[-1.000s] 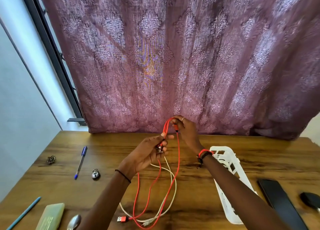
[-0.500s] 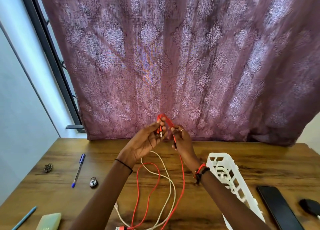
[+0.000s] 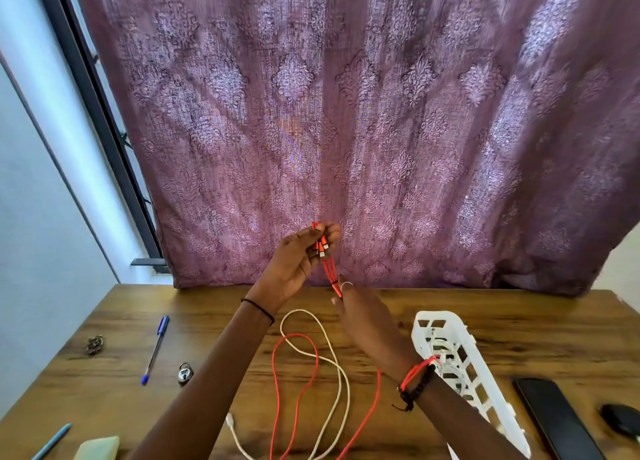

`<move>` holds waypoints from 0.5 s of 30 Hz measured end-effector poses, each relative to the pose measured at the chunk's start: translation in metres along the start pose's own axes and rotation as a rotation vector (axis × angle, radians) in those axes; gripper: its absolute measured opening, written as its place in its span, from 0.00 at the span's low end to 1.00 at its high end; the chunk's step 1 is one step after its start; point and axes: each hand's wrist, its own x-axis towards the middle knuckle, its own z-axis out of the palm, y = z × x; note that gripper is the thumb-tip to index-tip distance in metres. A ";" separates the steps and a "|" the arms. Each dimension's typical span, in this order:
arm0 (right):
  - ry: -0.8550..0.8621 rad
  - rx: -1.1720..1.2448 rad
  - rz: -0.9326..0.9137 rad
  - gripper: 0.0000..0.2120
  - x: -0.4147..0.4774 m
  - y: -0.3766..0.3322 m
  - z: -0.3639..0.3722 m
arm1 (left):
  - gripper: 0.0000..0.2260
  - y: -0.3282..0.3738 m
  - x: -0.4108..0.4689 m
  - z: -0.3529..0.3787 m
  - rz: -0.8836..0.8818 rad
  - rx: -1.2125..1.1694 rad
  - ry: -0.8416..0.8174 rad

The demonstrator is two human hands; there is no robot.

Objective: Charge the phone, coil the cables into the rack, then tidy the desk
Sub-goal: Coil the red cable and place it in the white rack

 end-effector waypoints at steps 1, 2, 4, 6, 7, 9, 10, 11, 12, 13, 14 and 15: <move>-0.008 -0.054 -0.011 0.11 -0.003 -0.001 -0.003 | 0.09 -0.002 0.000 0.003 0.021 0.025 0.006; -0.007 -0.085 -0.020 0.11 -0.006 -0.002 -0.005 | 0.09 -0.003 0.000 0.005 0.043 0.042 0.011; -0.007 -0.080 -0.019 0.10 -0.010 -0.002 -0.010 | 0.09 -0.005 0.003 0.008 0.094 0.054 0.031; -0.009 -0.010 0.019 0.12 -0.013 -0.001 -0.015 | 0.08 -0.004 0.006 0.008 0.143 0.076 0.067; -0.006 0.019 0.032 0.12 -0.015 0.000 -0.018 | 0.08 -0.003 0.007 0.009 0.165 0.094 0.083; 0.027 0.039 0.009 0.09 -0.018 0.003 -0.027 | 0.07 -0.002 0.008 0.010 0.201 0.148 0.102; 0.053 0.047 -0.016 0.09 -0.019 0.005 -0.032 | 0.07 -0.001 0.008 0.011 0.219 0.183 0.105; 0.080 0.052 -0.051 0.09 -0.019 0.007 -0.036 | 0.08 -0.002 0.007 0.012 0.239 0.234 0.106; 0.100 0.046 -0.091 0.10 -0.018 0.008 -0.041 | 0.09 -0.003 0.006 0.013 0.259 0.293 0.101; 0.110 0.028 -0.127 0.10 -0.017 0.009 -0.046 | 0.09 -0.004 0.005 0.014 0.277 0.349 0.086; 0.111 0.004 -0.155 0.11 -0.015 0.009 -0.051 | 0.09 -0.004 0.003 0.015 0.290 0.391 0.065; 0.109 -0.017 -0.175 0.12 -0.013 0.009 -0.056 | 0.09 -0.005 0.001 0.017 0.295 0.419 0.040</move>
